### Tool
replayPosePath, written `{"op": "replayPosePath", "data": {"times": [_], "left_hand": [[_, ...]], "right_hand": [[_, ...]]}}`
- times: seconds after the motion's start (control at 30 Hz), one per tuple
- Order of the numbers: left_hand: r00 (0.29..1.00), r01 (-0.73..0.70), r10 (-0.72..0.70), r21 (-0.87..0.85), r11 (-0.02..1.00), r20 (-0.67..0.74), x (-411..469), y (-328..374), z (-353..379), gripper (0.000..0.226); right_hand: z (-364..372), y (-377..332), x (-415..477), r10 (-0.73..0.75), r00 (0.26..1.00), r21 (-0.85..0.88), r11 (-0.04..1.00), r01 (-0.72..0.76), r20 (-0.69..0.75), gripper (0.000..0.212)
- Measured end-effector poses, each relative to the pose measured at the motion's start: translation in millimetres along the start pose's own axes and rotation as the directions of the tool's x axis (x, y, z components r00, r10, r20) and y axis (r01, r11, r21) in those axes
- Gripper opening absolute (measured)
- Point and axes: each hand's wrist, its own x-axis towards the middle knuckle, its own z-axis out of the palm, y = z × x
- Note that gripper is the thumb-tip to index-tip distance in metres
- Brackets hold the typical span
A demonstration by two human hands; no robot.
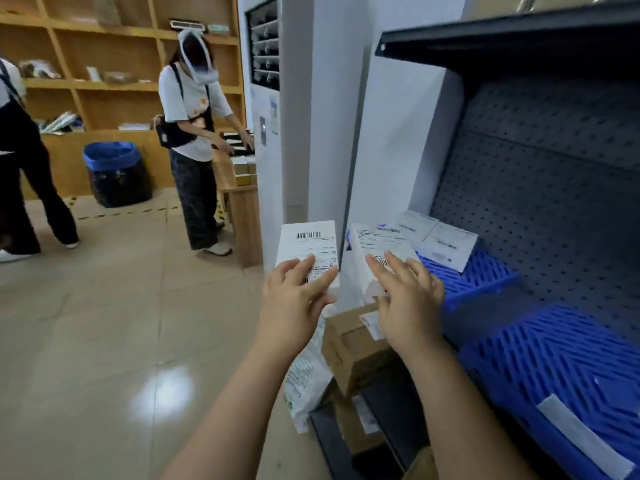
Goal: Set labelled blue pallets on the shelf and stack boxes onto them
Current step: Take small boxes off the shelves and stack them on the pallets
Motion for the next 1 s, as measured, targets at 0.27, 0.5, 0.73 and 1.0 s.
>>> {"op": "replayPosePath", "data": {"times": [0.27,0.5,0.73,1.0], "left_hand": [[0.973,-0.077,0.084,-0.04,0.996,0.214,141,3,96,0.044],[0.891,-0.199,0.213,-0.077,0.977,0.4,208,34,177,0.048],[0.754,-0.272,0.338,-0.201,0.941,0.564,231,33,213,0.058],[0.719,-0.429,0.548,-0.346,0.834,0.429,232,9,183,0.051]], "right_hand": [[30,75,118,0.236,0.967,-0.097,0.964,-0.246,-0.1,0.068],[40,130,163,0.461,0.887,-0.062,0.886,-0.459,0.03,0.065],[51,133,175,0.585,0.783,-0.199,0.81,-0.551,0.212,0.066],[59,77,143,0.685,0.723,-0.171,0.705,-0.689,-0.089,0.061]]}}
